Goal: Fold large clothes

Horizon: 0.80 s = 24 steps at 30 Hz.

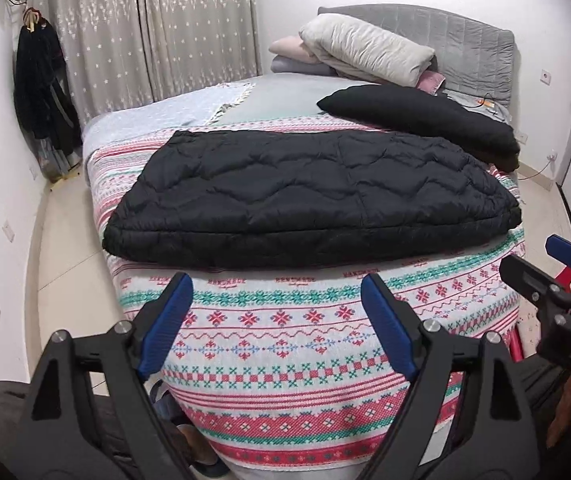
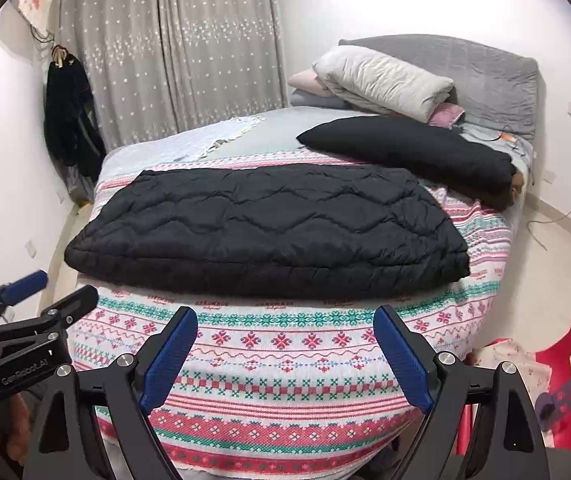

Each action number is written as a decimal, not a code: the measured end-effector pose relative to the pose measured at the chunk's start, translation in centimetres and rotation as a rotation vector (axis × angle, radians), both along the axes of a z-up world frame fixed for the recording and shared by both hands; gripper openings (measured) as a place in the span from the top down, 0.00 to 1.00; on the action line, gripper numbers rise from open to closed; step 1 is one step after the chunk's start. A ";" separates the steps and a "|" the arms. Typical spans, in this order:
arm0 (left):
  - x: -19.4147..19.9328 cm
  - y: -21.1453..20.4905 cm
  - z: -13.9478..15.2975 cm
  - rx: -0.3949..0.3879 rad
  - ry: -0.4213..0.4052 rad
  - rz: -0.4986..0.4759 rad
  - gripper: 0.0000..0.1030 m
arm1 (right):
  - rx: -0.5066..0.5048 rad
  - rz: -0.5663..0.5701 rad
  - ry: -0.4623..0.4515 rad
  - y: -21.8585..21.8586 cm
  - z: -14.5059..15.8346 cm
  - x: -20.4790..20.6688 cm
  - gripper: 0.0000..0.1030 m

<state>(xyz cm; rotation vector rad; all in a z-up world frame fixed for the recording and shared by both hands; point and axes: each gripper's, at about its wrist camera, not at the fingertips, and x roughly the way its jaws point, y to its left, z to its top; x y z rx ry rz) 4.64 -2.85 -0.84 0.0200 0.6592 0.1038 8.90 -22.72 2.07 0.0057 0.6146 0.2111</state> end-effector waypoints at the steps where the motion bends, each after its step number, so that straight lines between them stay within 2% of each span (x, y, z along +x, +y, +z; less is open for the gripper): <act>1: 0.0 0.0 -0.1 -0.005 0.005 -0.001 0.16 | -0.009 -0.018 -0.009 0.0 0.0 -0.2 0.12; 5: 0.4 0.0 -0.7 -0.001 0.025 0.005 0.16 | -0.061 -0.089 -0.063 0.0 0.4 -0.8 0.09; 7: 0.5 0.0 -1.0 -0.015 0.039 0.001 0.16 | -0.040 -0.088 -0.058 -0.2 0.3 -0.6 0.06; 24: 0.7 0.2 -1.7 -0.050 0.081 -0.002 0.16 | -0.070 -0.108 -0.038 0.0 -0.4 0.1 0.06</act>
